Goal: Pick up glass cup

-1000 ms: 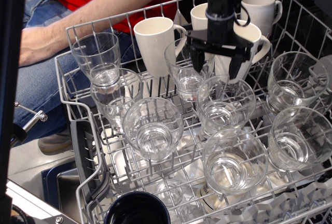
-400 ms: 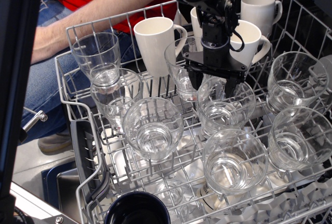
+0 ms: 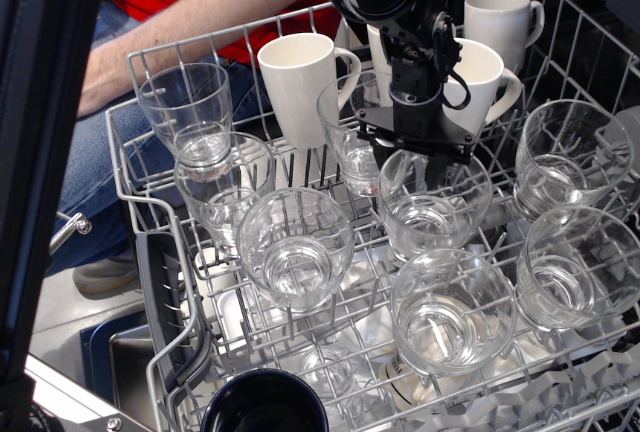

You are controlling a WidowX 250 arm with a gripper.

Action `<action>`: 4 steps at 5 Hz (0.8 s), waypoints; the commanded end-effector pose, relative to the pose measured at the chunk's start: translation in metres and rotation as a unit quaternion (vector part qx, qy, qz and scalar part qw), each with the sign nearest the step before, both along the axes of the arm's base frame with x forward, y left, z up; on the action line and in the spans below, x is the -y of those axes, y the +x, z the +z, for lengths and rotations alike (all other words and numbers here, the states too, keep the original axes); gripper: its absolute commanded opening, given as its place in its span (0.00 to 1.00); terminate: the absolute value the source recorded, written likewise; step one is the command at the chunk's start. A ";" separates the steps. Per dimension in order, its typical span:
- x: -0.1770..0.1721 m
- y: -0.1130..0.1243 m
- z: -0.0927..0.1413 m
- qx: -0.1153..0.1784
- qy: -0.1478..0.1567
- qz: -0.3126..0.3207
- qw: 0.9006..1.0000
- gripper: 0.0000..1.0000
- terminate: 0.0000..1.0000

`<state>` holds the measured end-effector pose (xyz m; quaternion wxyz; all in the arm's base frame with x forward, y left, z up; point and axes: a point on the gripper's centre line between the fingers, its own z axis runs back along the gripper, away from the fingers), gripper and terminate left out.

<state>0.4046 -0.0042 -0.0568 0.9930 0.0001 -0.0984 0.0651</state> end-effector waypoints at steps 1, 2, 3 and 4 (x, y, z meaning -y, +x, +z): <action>0.006 0.011 0.016 0.013 -0.004 0.019 1.000 0.00 0.00; 0.008 0.009 0.025 0.007 -0.013 0.023 1.000 0.00 0.00; 0.010 0.008 0.043 -0.009 -0.029 0.030 0.999 0.00 0.00; 0.012 0.012 0.070 -0.026 -0.048 0.045 0.997 0.00 0.00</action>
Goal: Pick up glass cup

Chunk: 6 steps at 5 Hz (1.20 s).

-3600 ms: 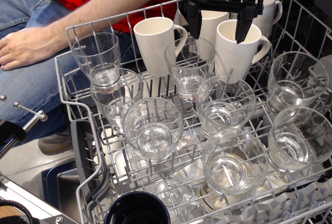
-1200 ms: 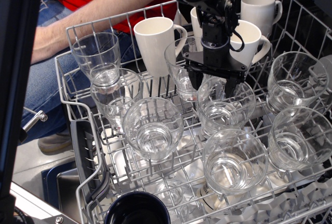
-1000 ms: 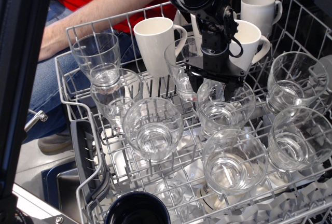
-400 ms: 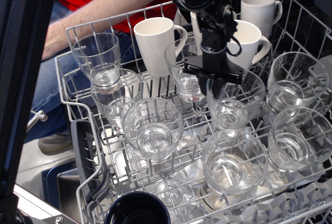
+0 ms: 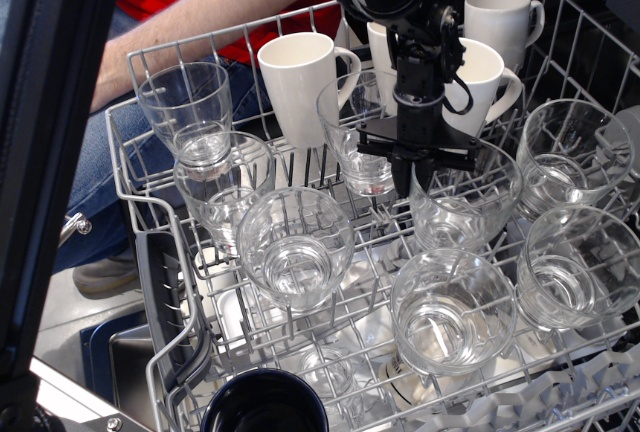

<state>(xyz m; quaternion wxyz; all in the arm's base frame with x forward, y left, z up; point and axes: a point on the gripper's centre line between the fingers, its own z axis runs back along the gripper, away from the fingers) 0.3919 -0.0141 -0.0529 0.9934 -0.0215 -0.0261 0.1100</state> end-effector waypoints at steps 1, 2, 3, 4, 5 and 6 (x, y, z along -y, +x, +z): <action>0.001 0.033 0.099 0.028 -0.035 0.010 0.999 0.00 0.00; 0.008 0.025 0.123 0.010 -0.057 0.005 0.998 0.00 0.00; 0.006 0.020 0.143 -0.004 -0.058 -0.005 0.998 0.00 0.00; 0.004 0.014 0.166 -0.021 -0.047 -0.012 0.999 0.00 0.00; 0.001 0.015 0.183 -0.017 -0.047 -0.024 0.998 0.00 0.00; -0.009 0.013 0.193 -0.008 -0.048 -0.053 0.997 0.00 1.00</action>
